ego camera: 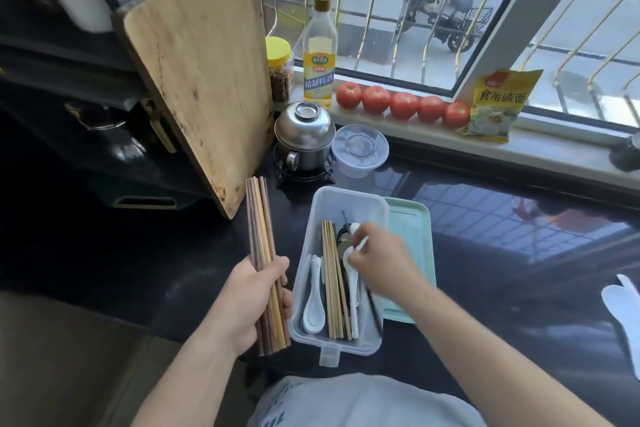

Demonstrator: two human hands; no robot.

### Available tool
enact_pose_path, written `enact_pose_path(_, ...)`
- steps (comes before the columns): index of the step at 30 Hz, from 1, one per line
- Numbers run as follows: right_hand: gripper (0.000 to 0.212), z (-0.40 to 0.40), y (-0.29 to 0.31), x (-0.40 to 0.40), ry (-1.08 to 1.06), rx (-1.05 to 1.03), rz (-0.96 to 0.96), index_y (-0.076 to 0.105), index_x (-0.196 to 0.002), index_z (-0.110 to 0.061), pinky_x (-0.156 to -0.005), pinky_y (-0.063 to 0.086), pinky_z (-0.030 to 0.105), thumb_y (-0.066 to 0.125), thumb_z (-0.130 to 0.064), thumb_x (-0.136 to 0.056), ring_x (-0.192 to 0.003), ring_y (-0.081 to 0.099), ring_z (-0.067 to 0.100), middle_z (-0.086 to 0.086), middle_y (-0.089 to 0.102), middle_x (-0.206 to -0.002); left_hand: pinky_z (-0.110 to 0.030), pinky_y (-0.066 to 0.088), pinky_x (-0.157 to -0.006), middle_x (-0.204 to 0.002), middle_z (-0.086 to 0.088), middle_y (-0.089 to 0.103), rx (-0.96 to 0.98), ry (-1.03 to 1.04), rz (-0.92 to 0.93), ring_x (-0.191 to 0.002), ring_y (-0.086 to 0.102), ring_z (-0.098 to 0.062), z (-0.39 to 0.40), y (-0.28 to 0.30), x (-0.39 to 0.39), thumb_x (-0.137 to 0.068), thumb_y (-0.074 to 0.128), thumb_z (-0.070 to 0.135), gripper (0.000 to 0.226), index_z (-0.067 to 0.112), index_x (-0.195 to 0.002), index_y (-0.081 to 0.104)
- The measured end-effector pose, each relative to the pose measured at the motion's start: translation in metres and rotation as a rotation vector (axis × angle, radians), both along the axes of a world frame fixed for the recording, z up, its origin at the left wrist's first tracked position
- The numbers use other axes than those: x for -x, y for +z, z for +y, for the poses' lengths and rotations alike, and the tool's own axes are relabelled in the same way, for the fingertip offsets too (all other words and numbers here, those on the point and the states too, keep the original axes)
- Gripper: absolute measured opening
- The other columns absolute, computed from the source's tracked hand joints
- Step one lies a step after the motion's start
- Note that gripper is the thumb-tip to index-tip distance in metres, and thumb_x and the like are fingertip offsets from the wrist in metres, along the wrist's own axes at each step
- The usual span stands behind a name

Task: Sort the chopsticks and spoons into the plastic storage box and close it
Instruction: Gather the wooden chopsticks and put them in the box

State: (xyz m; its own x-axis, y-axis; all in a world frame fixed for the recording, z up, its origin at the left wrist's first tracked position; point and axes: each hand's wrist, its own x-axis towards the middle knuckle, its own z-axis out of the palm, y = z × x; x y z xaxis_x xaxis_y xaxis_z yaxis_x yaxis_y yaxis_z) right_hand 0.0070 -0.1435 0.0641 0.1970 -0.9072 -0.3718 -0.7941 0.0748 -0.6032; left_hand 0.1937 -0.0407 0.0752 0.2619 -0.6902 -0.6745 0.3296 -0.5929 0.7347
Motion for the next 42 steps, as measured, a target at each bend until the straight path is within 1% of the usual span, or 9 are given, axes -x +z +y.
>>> enact_pose_path(6, 0.011, -0.001, -0.049, -0.04, 0.32, 0.129, 0.276, 0.043, -0.093, -0.012, -0.065, 0.037, 0.035, 0.047, -0.003, -0.089, -0.086, 0.048, 0.031, 0.007, 0.042, -0.075, -0.038, 0.057, -0.058, -0.069, -0.011, 0.062, 0.008, 0.014, 0.019, -0.061, 0.066, -0.026, 0.002, 0.008, 0.001, -0.1, 0.065, 0.021, 0.023, 0.002, -0.105, 0.054)
enact_pose_path(10, 0.006, 0.0, -0.043, -0.033, 0.386, 0.123, 0.344, 0.049, -0.094, -0.01, -0.07, 0.048, 0.04, 0.051, -0.014, -0.097, -0.087, 0.058, 0.035, 0.012, 0.055, -0.098, -0.038, 0.059, -0.059, -0.083, -0.016, 0.06, 0.011, -0.012, 0.017, -0.063, 0.068, -0.027, 0.006, 0.01, -0.003, -0.101, 0.064, 0.02, 0.023, 0.003, -0.112, 0.055)
enact_pose_path(13, 0.015, 0.007, -0.02, -0.022, 0.181, 0.09, 0.128, 0.057, -0.091, -0.017, -0.073, 0.055, 0.041, 0.049, -0.027, -0.098, -0.079, 0.064, 0.029, 0.006, 0.06, -0.093, -0.04, 0.058, -0.062, -0.08, -0.014, 0.062, 0.029, -0.046, 0.038, -0.069, 0.069, -0.032, 0.006, 0.007, -0.003, -0.1, 0.065, 0.019, 0.022, 0.004, -0.112, 0.054)
enact_pose_path(18, 0.017, 0.029, 0.032, -0.021, 0.03, -0.302, -0.5, 0.07, -0.095, -0.015, -0.063, 0.057, 0.029, 0.061, -0.029, -0.099, -0.065, 0.067, 0.014, 0.007, 0.072, -0.085, -0.038, 0.055, -0.058, -0.08, -0.015, 0.061, 0.095, -0.233, 0.177, -0.07, 0.066, -0.034, 0.0, 0.017, 0.02, -0.095, 0.07, 0.017, 0.028, 0.002, -0.117, 0.06)
enact_pose_path(25, 0.03, 0.026, 0.033, -0.014, -0.077, -0.154, -0.356, 0.07, -0.072, -0.009, -0.072, 0.058, 0.046, 0.06, -0.026, -0.095, -0.059, 0.062, 0.016, 0.002, 0.065, -0.062, -0.04, 0.059, -0.063, -0.099, -0.018, 0.075, 0.112, -0.265, 0.196, -0.08, 0.073, -0.037, -0.008, 0.02, 0.033, -0.101, 0.063, 0.019, 0.022, 0.011, -0.122, 0.065)
enact_pose_path(30, 0.029, 0.011, 0.017, -0.011, -0.335, 0.121, -0.419, 0.06, -0.077, -0.017, -0.067, 0.057, 0.054, 0.049, -0.035, -0.097, -0.066, 0.07, 0.026, 0.006, 0.07, -0.067, -0.049, 0.063, -0.069, -0.098, -0.016, 0.078, 0.039, -0.105, 0.04, -0.084, 0.077, -0.037, -0.007, 0.013, 0.023, -0.101, 0.064, 0.017, 0.022, 0.009, -0.12, 0.056)
enact_pose_path(35, 0.026, -0.009, -0.005, -0.009, -0.116, 0.43, -0.083, 0.05, -0.083, -0.015, -0.064, 0.046, 0.045, 0.047, -0.03, -0.104, -0.069, 0.058, 0.034, 0.007, 0.064, -0.072, -0.043, 0.063, -0.064, -0.09, -0.014, 0.067, 0.006, 0.046, -0.138, -0.07, 0.071, -0.026, 0.001, 0.005, 0.002, -0.098, 0.068, 0.021, 0.019, 0.011, -0.111, 0.061)
enact_pose_path(38, 0.017, -0.003, -0.035, -0.026, 0.153, 0.236, 0.198, 0.053, -0.084, -0.012, -0.065, 0.037, 0.033, 0.048, -0.014, -0.101, -0.079, 0.057, 0.034, 0.014, 0.061, -0.087, -0.052, 0.064, -0.068, -0.086, -0.015, 0.062, 0.02, 0.053, -0.144, -0.07, 0.069, -0.026, 0.005, 0.007, 0.002, -0.098, 0.069, 0.02, 0.017, 0.009, -0.109, 0.062)
enact_pose_path(42, 0.015, 0.002, -0.064, -0.041, 0.451, 0.086, 0.474, 0.055, -0.079, -0.009, -0.066, 0.039, 0.032, 0.051, 0.001, -0.089, -0.095, 0.065, 0.033, 0.009, 0.053, -0.077, -0.048, 0.064, -0.066, -0.09, -0.019, 0.065, 0.042, 0.034, -0.122, -0.072, 0.073, -0.03, 0.006, 0.011, 0.008, -0.097, 0.069, 0.019, 0.019, 0.008, -0.111, 0.06)
